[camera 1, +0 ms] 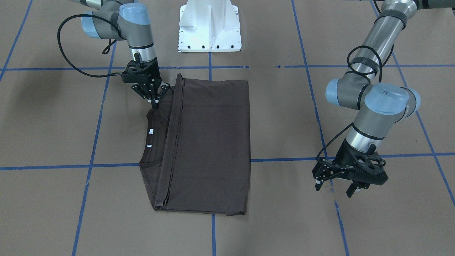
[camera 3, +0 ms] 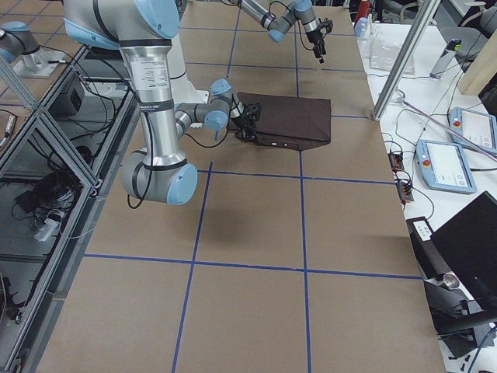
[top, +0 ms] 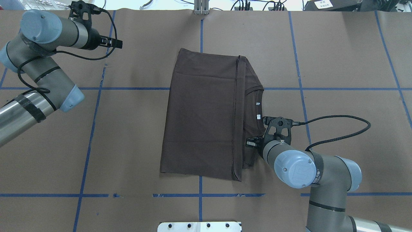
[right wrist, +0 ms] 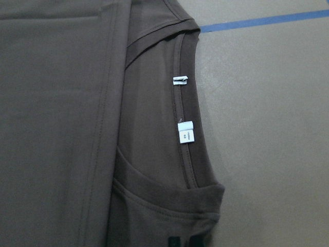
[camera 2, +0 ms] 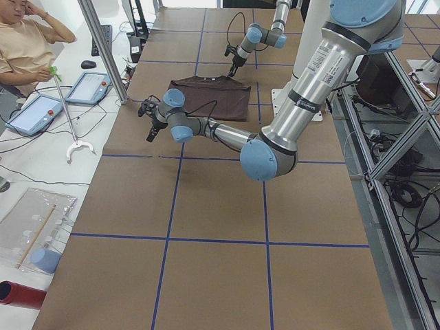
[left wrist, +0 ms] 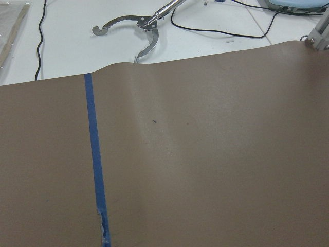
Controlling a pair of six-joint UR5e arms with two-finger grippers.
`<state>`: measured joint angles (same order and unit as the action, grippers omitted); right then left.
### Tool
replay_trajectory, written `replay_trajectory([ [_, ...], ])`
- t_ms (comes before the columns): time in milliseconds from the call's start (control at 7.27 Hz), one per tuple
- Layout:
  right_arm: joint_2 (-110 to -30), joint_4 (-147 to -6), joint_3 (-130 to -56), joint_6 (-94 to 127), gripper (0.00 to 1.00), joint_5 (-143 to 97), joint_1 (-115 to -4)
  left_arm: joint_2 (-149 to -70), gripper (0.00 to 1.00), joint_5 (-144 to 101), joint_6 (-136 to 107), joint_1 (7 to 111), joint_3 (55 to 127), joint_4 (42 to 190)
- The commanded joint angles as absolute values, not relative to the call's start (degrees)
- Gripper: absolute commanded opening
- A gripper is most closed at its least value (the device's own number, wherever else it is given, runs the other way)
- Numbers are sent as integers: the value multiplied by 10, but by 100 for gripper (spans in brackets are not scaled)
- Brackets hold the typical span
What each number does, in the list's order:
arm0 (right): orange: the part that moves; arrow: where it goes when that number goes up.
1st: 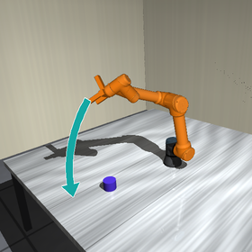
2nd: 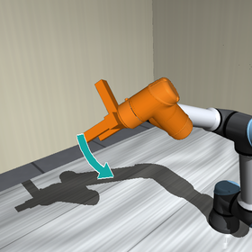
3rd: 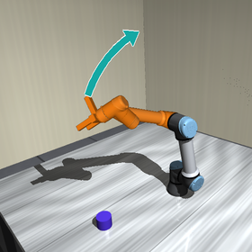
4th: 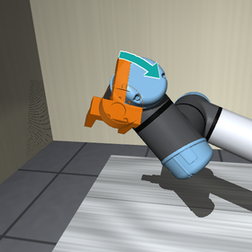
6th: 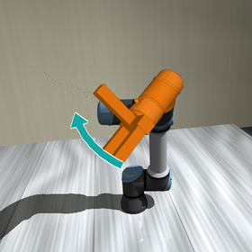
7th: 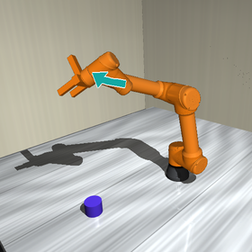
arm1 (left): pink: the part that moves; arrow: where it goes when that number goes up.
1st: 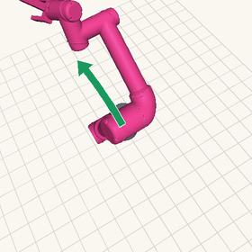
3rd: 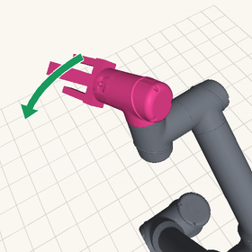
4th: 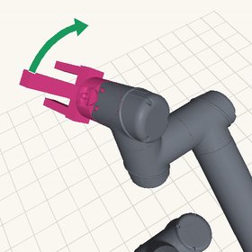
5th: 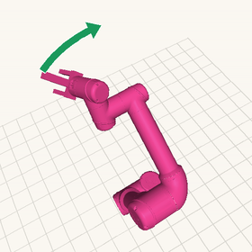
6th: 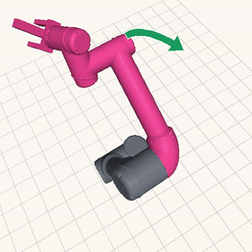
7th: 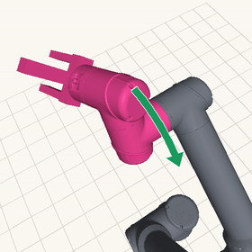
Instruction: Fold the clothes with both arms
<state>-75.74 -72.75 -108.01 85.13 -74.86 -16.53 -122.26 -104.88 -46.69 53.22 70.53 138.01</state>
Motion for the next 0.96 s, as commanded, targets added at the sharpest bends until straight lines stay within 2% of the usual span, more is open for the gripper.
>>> replay_trajectory([
  [0, -749, -780, -1127, 795, 100, -763, -169, -1223, 100, -1050, -467, 532, 712, 1379],
  [275, -680, -932, -1158, 762, 100, -760, -141, -1223, 100, -1050, -467, 532, 716, 1378],
  [825, -680, -943, -1125, 709, 100, -648, -29, -1223, 100, -1050, -467, 529, 715, 1379],
])
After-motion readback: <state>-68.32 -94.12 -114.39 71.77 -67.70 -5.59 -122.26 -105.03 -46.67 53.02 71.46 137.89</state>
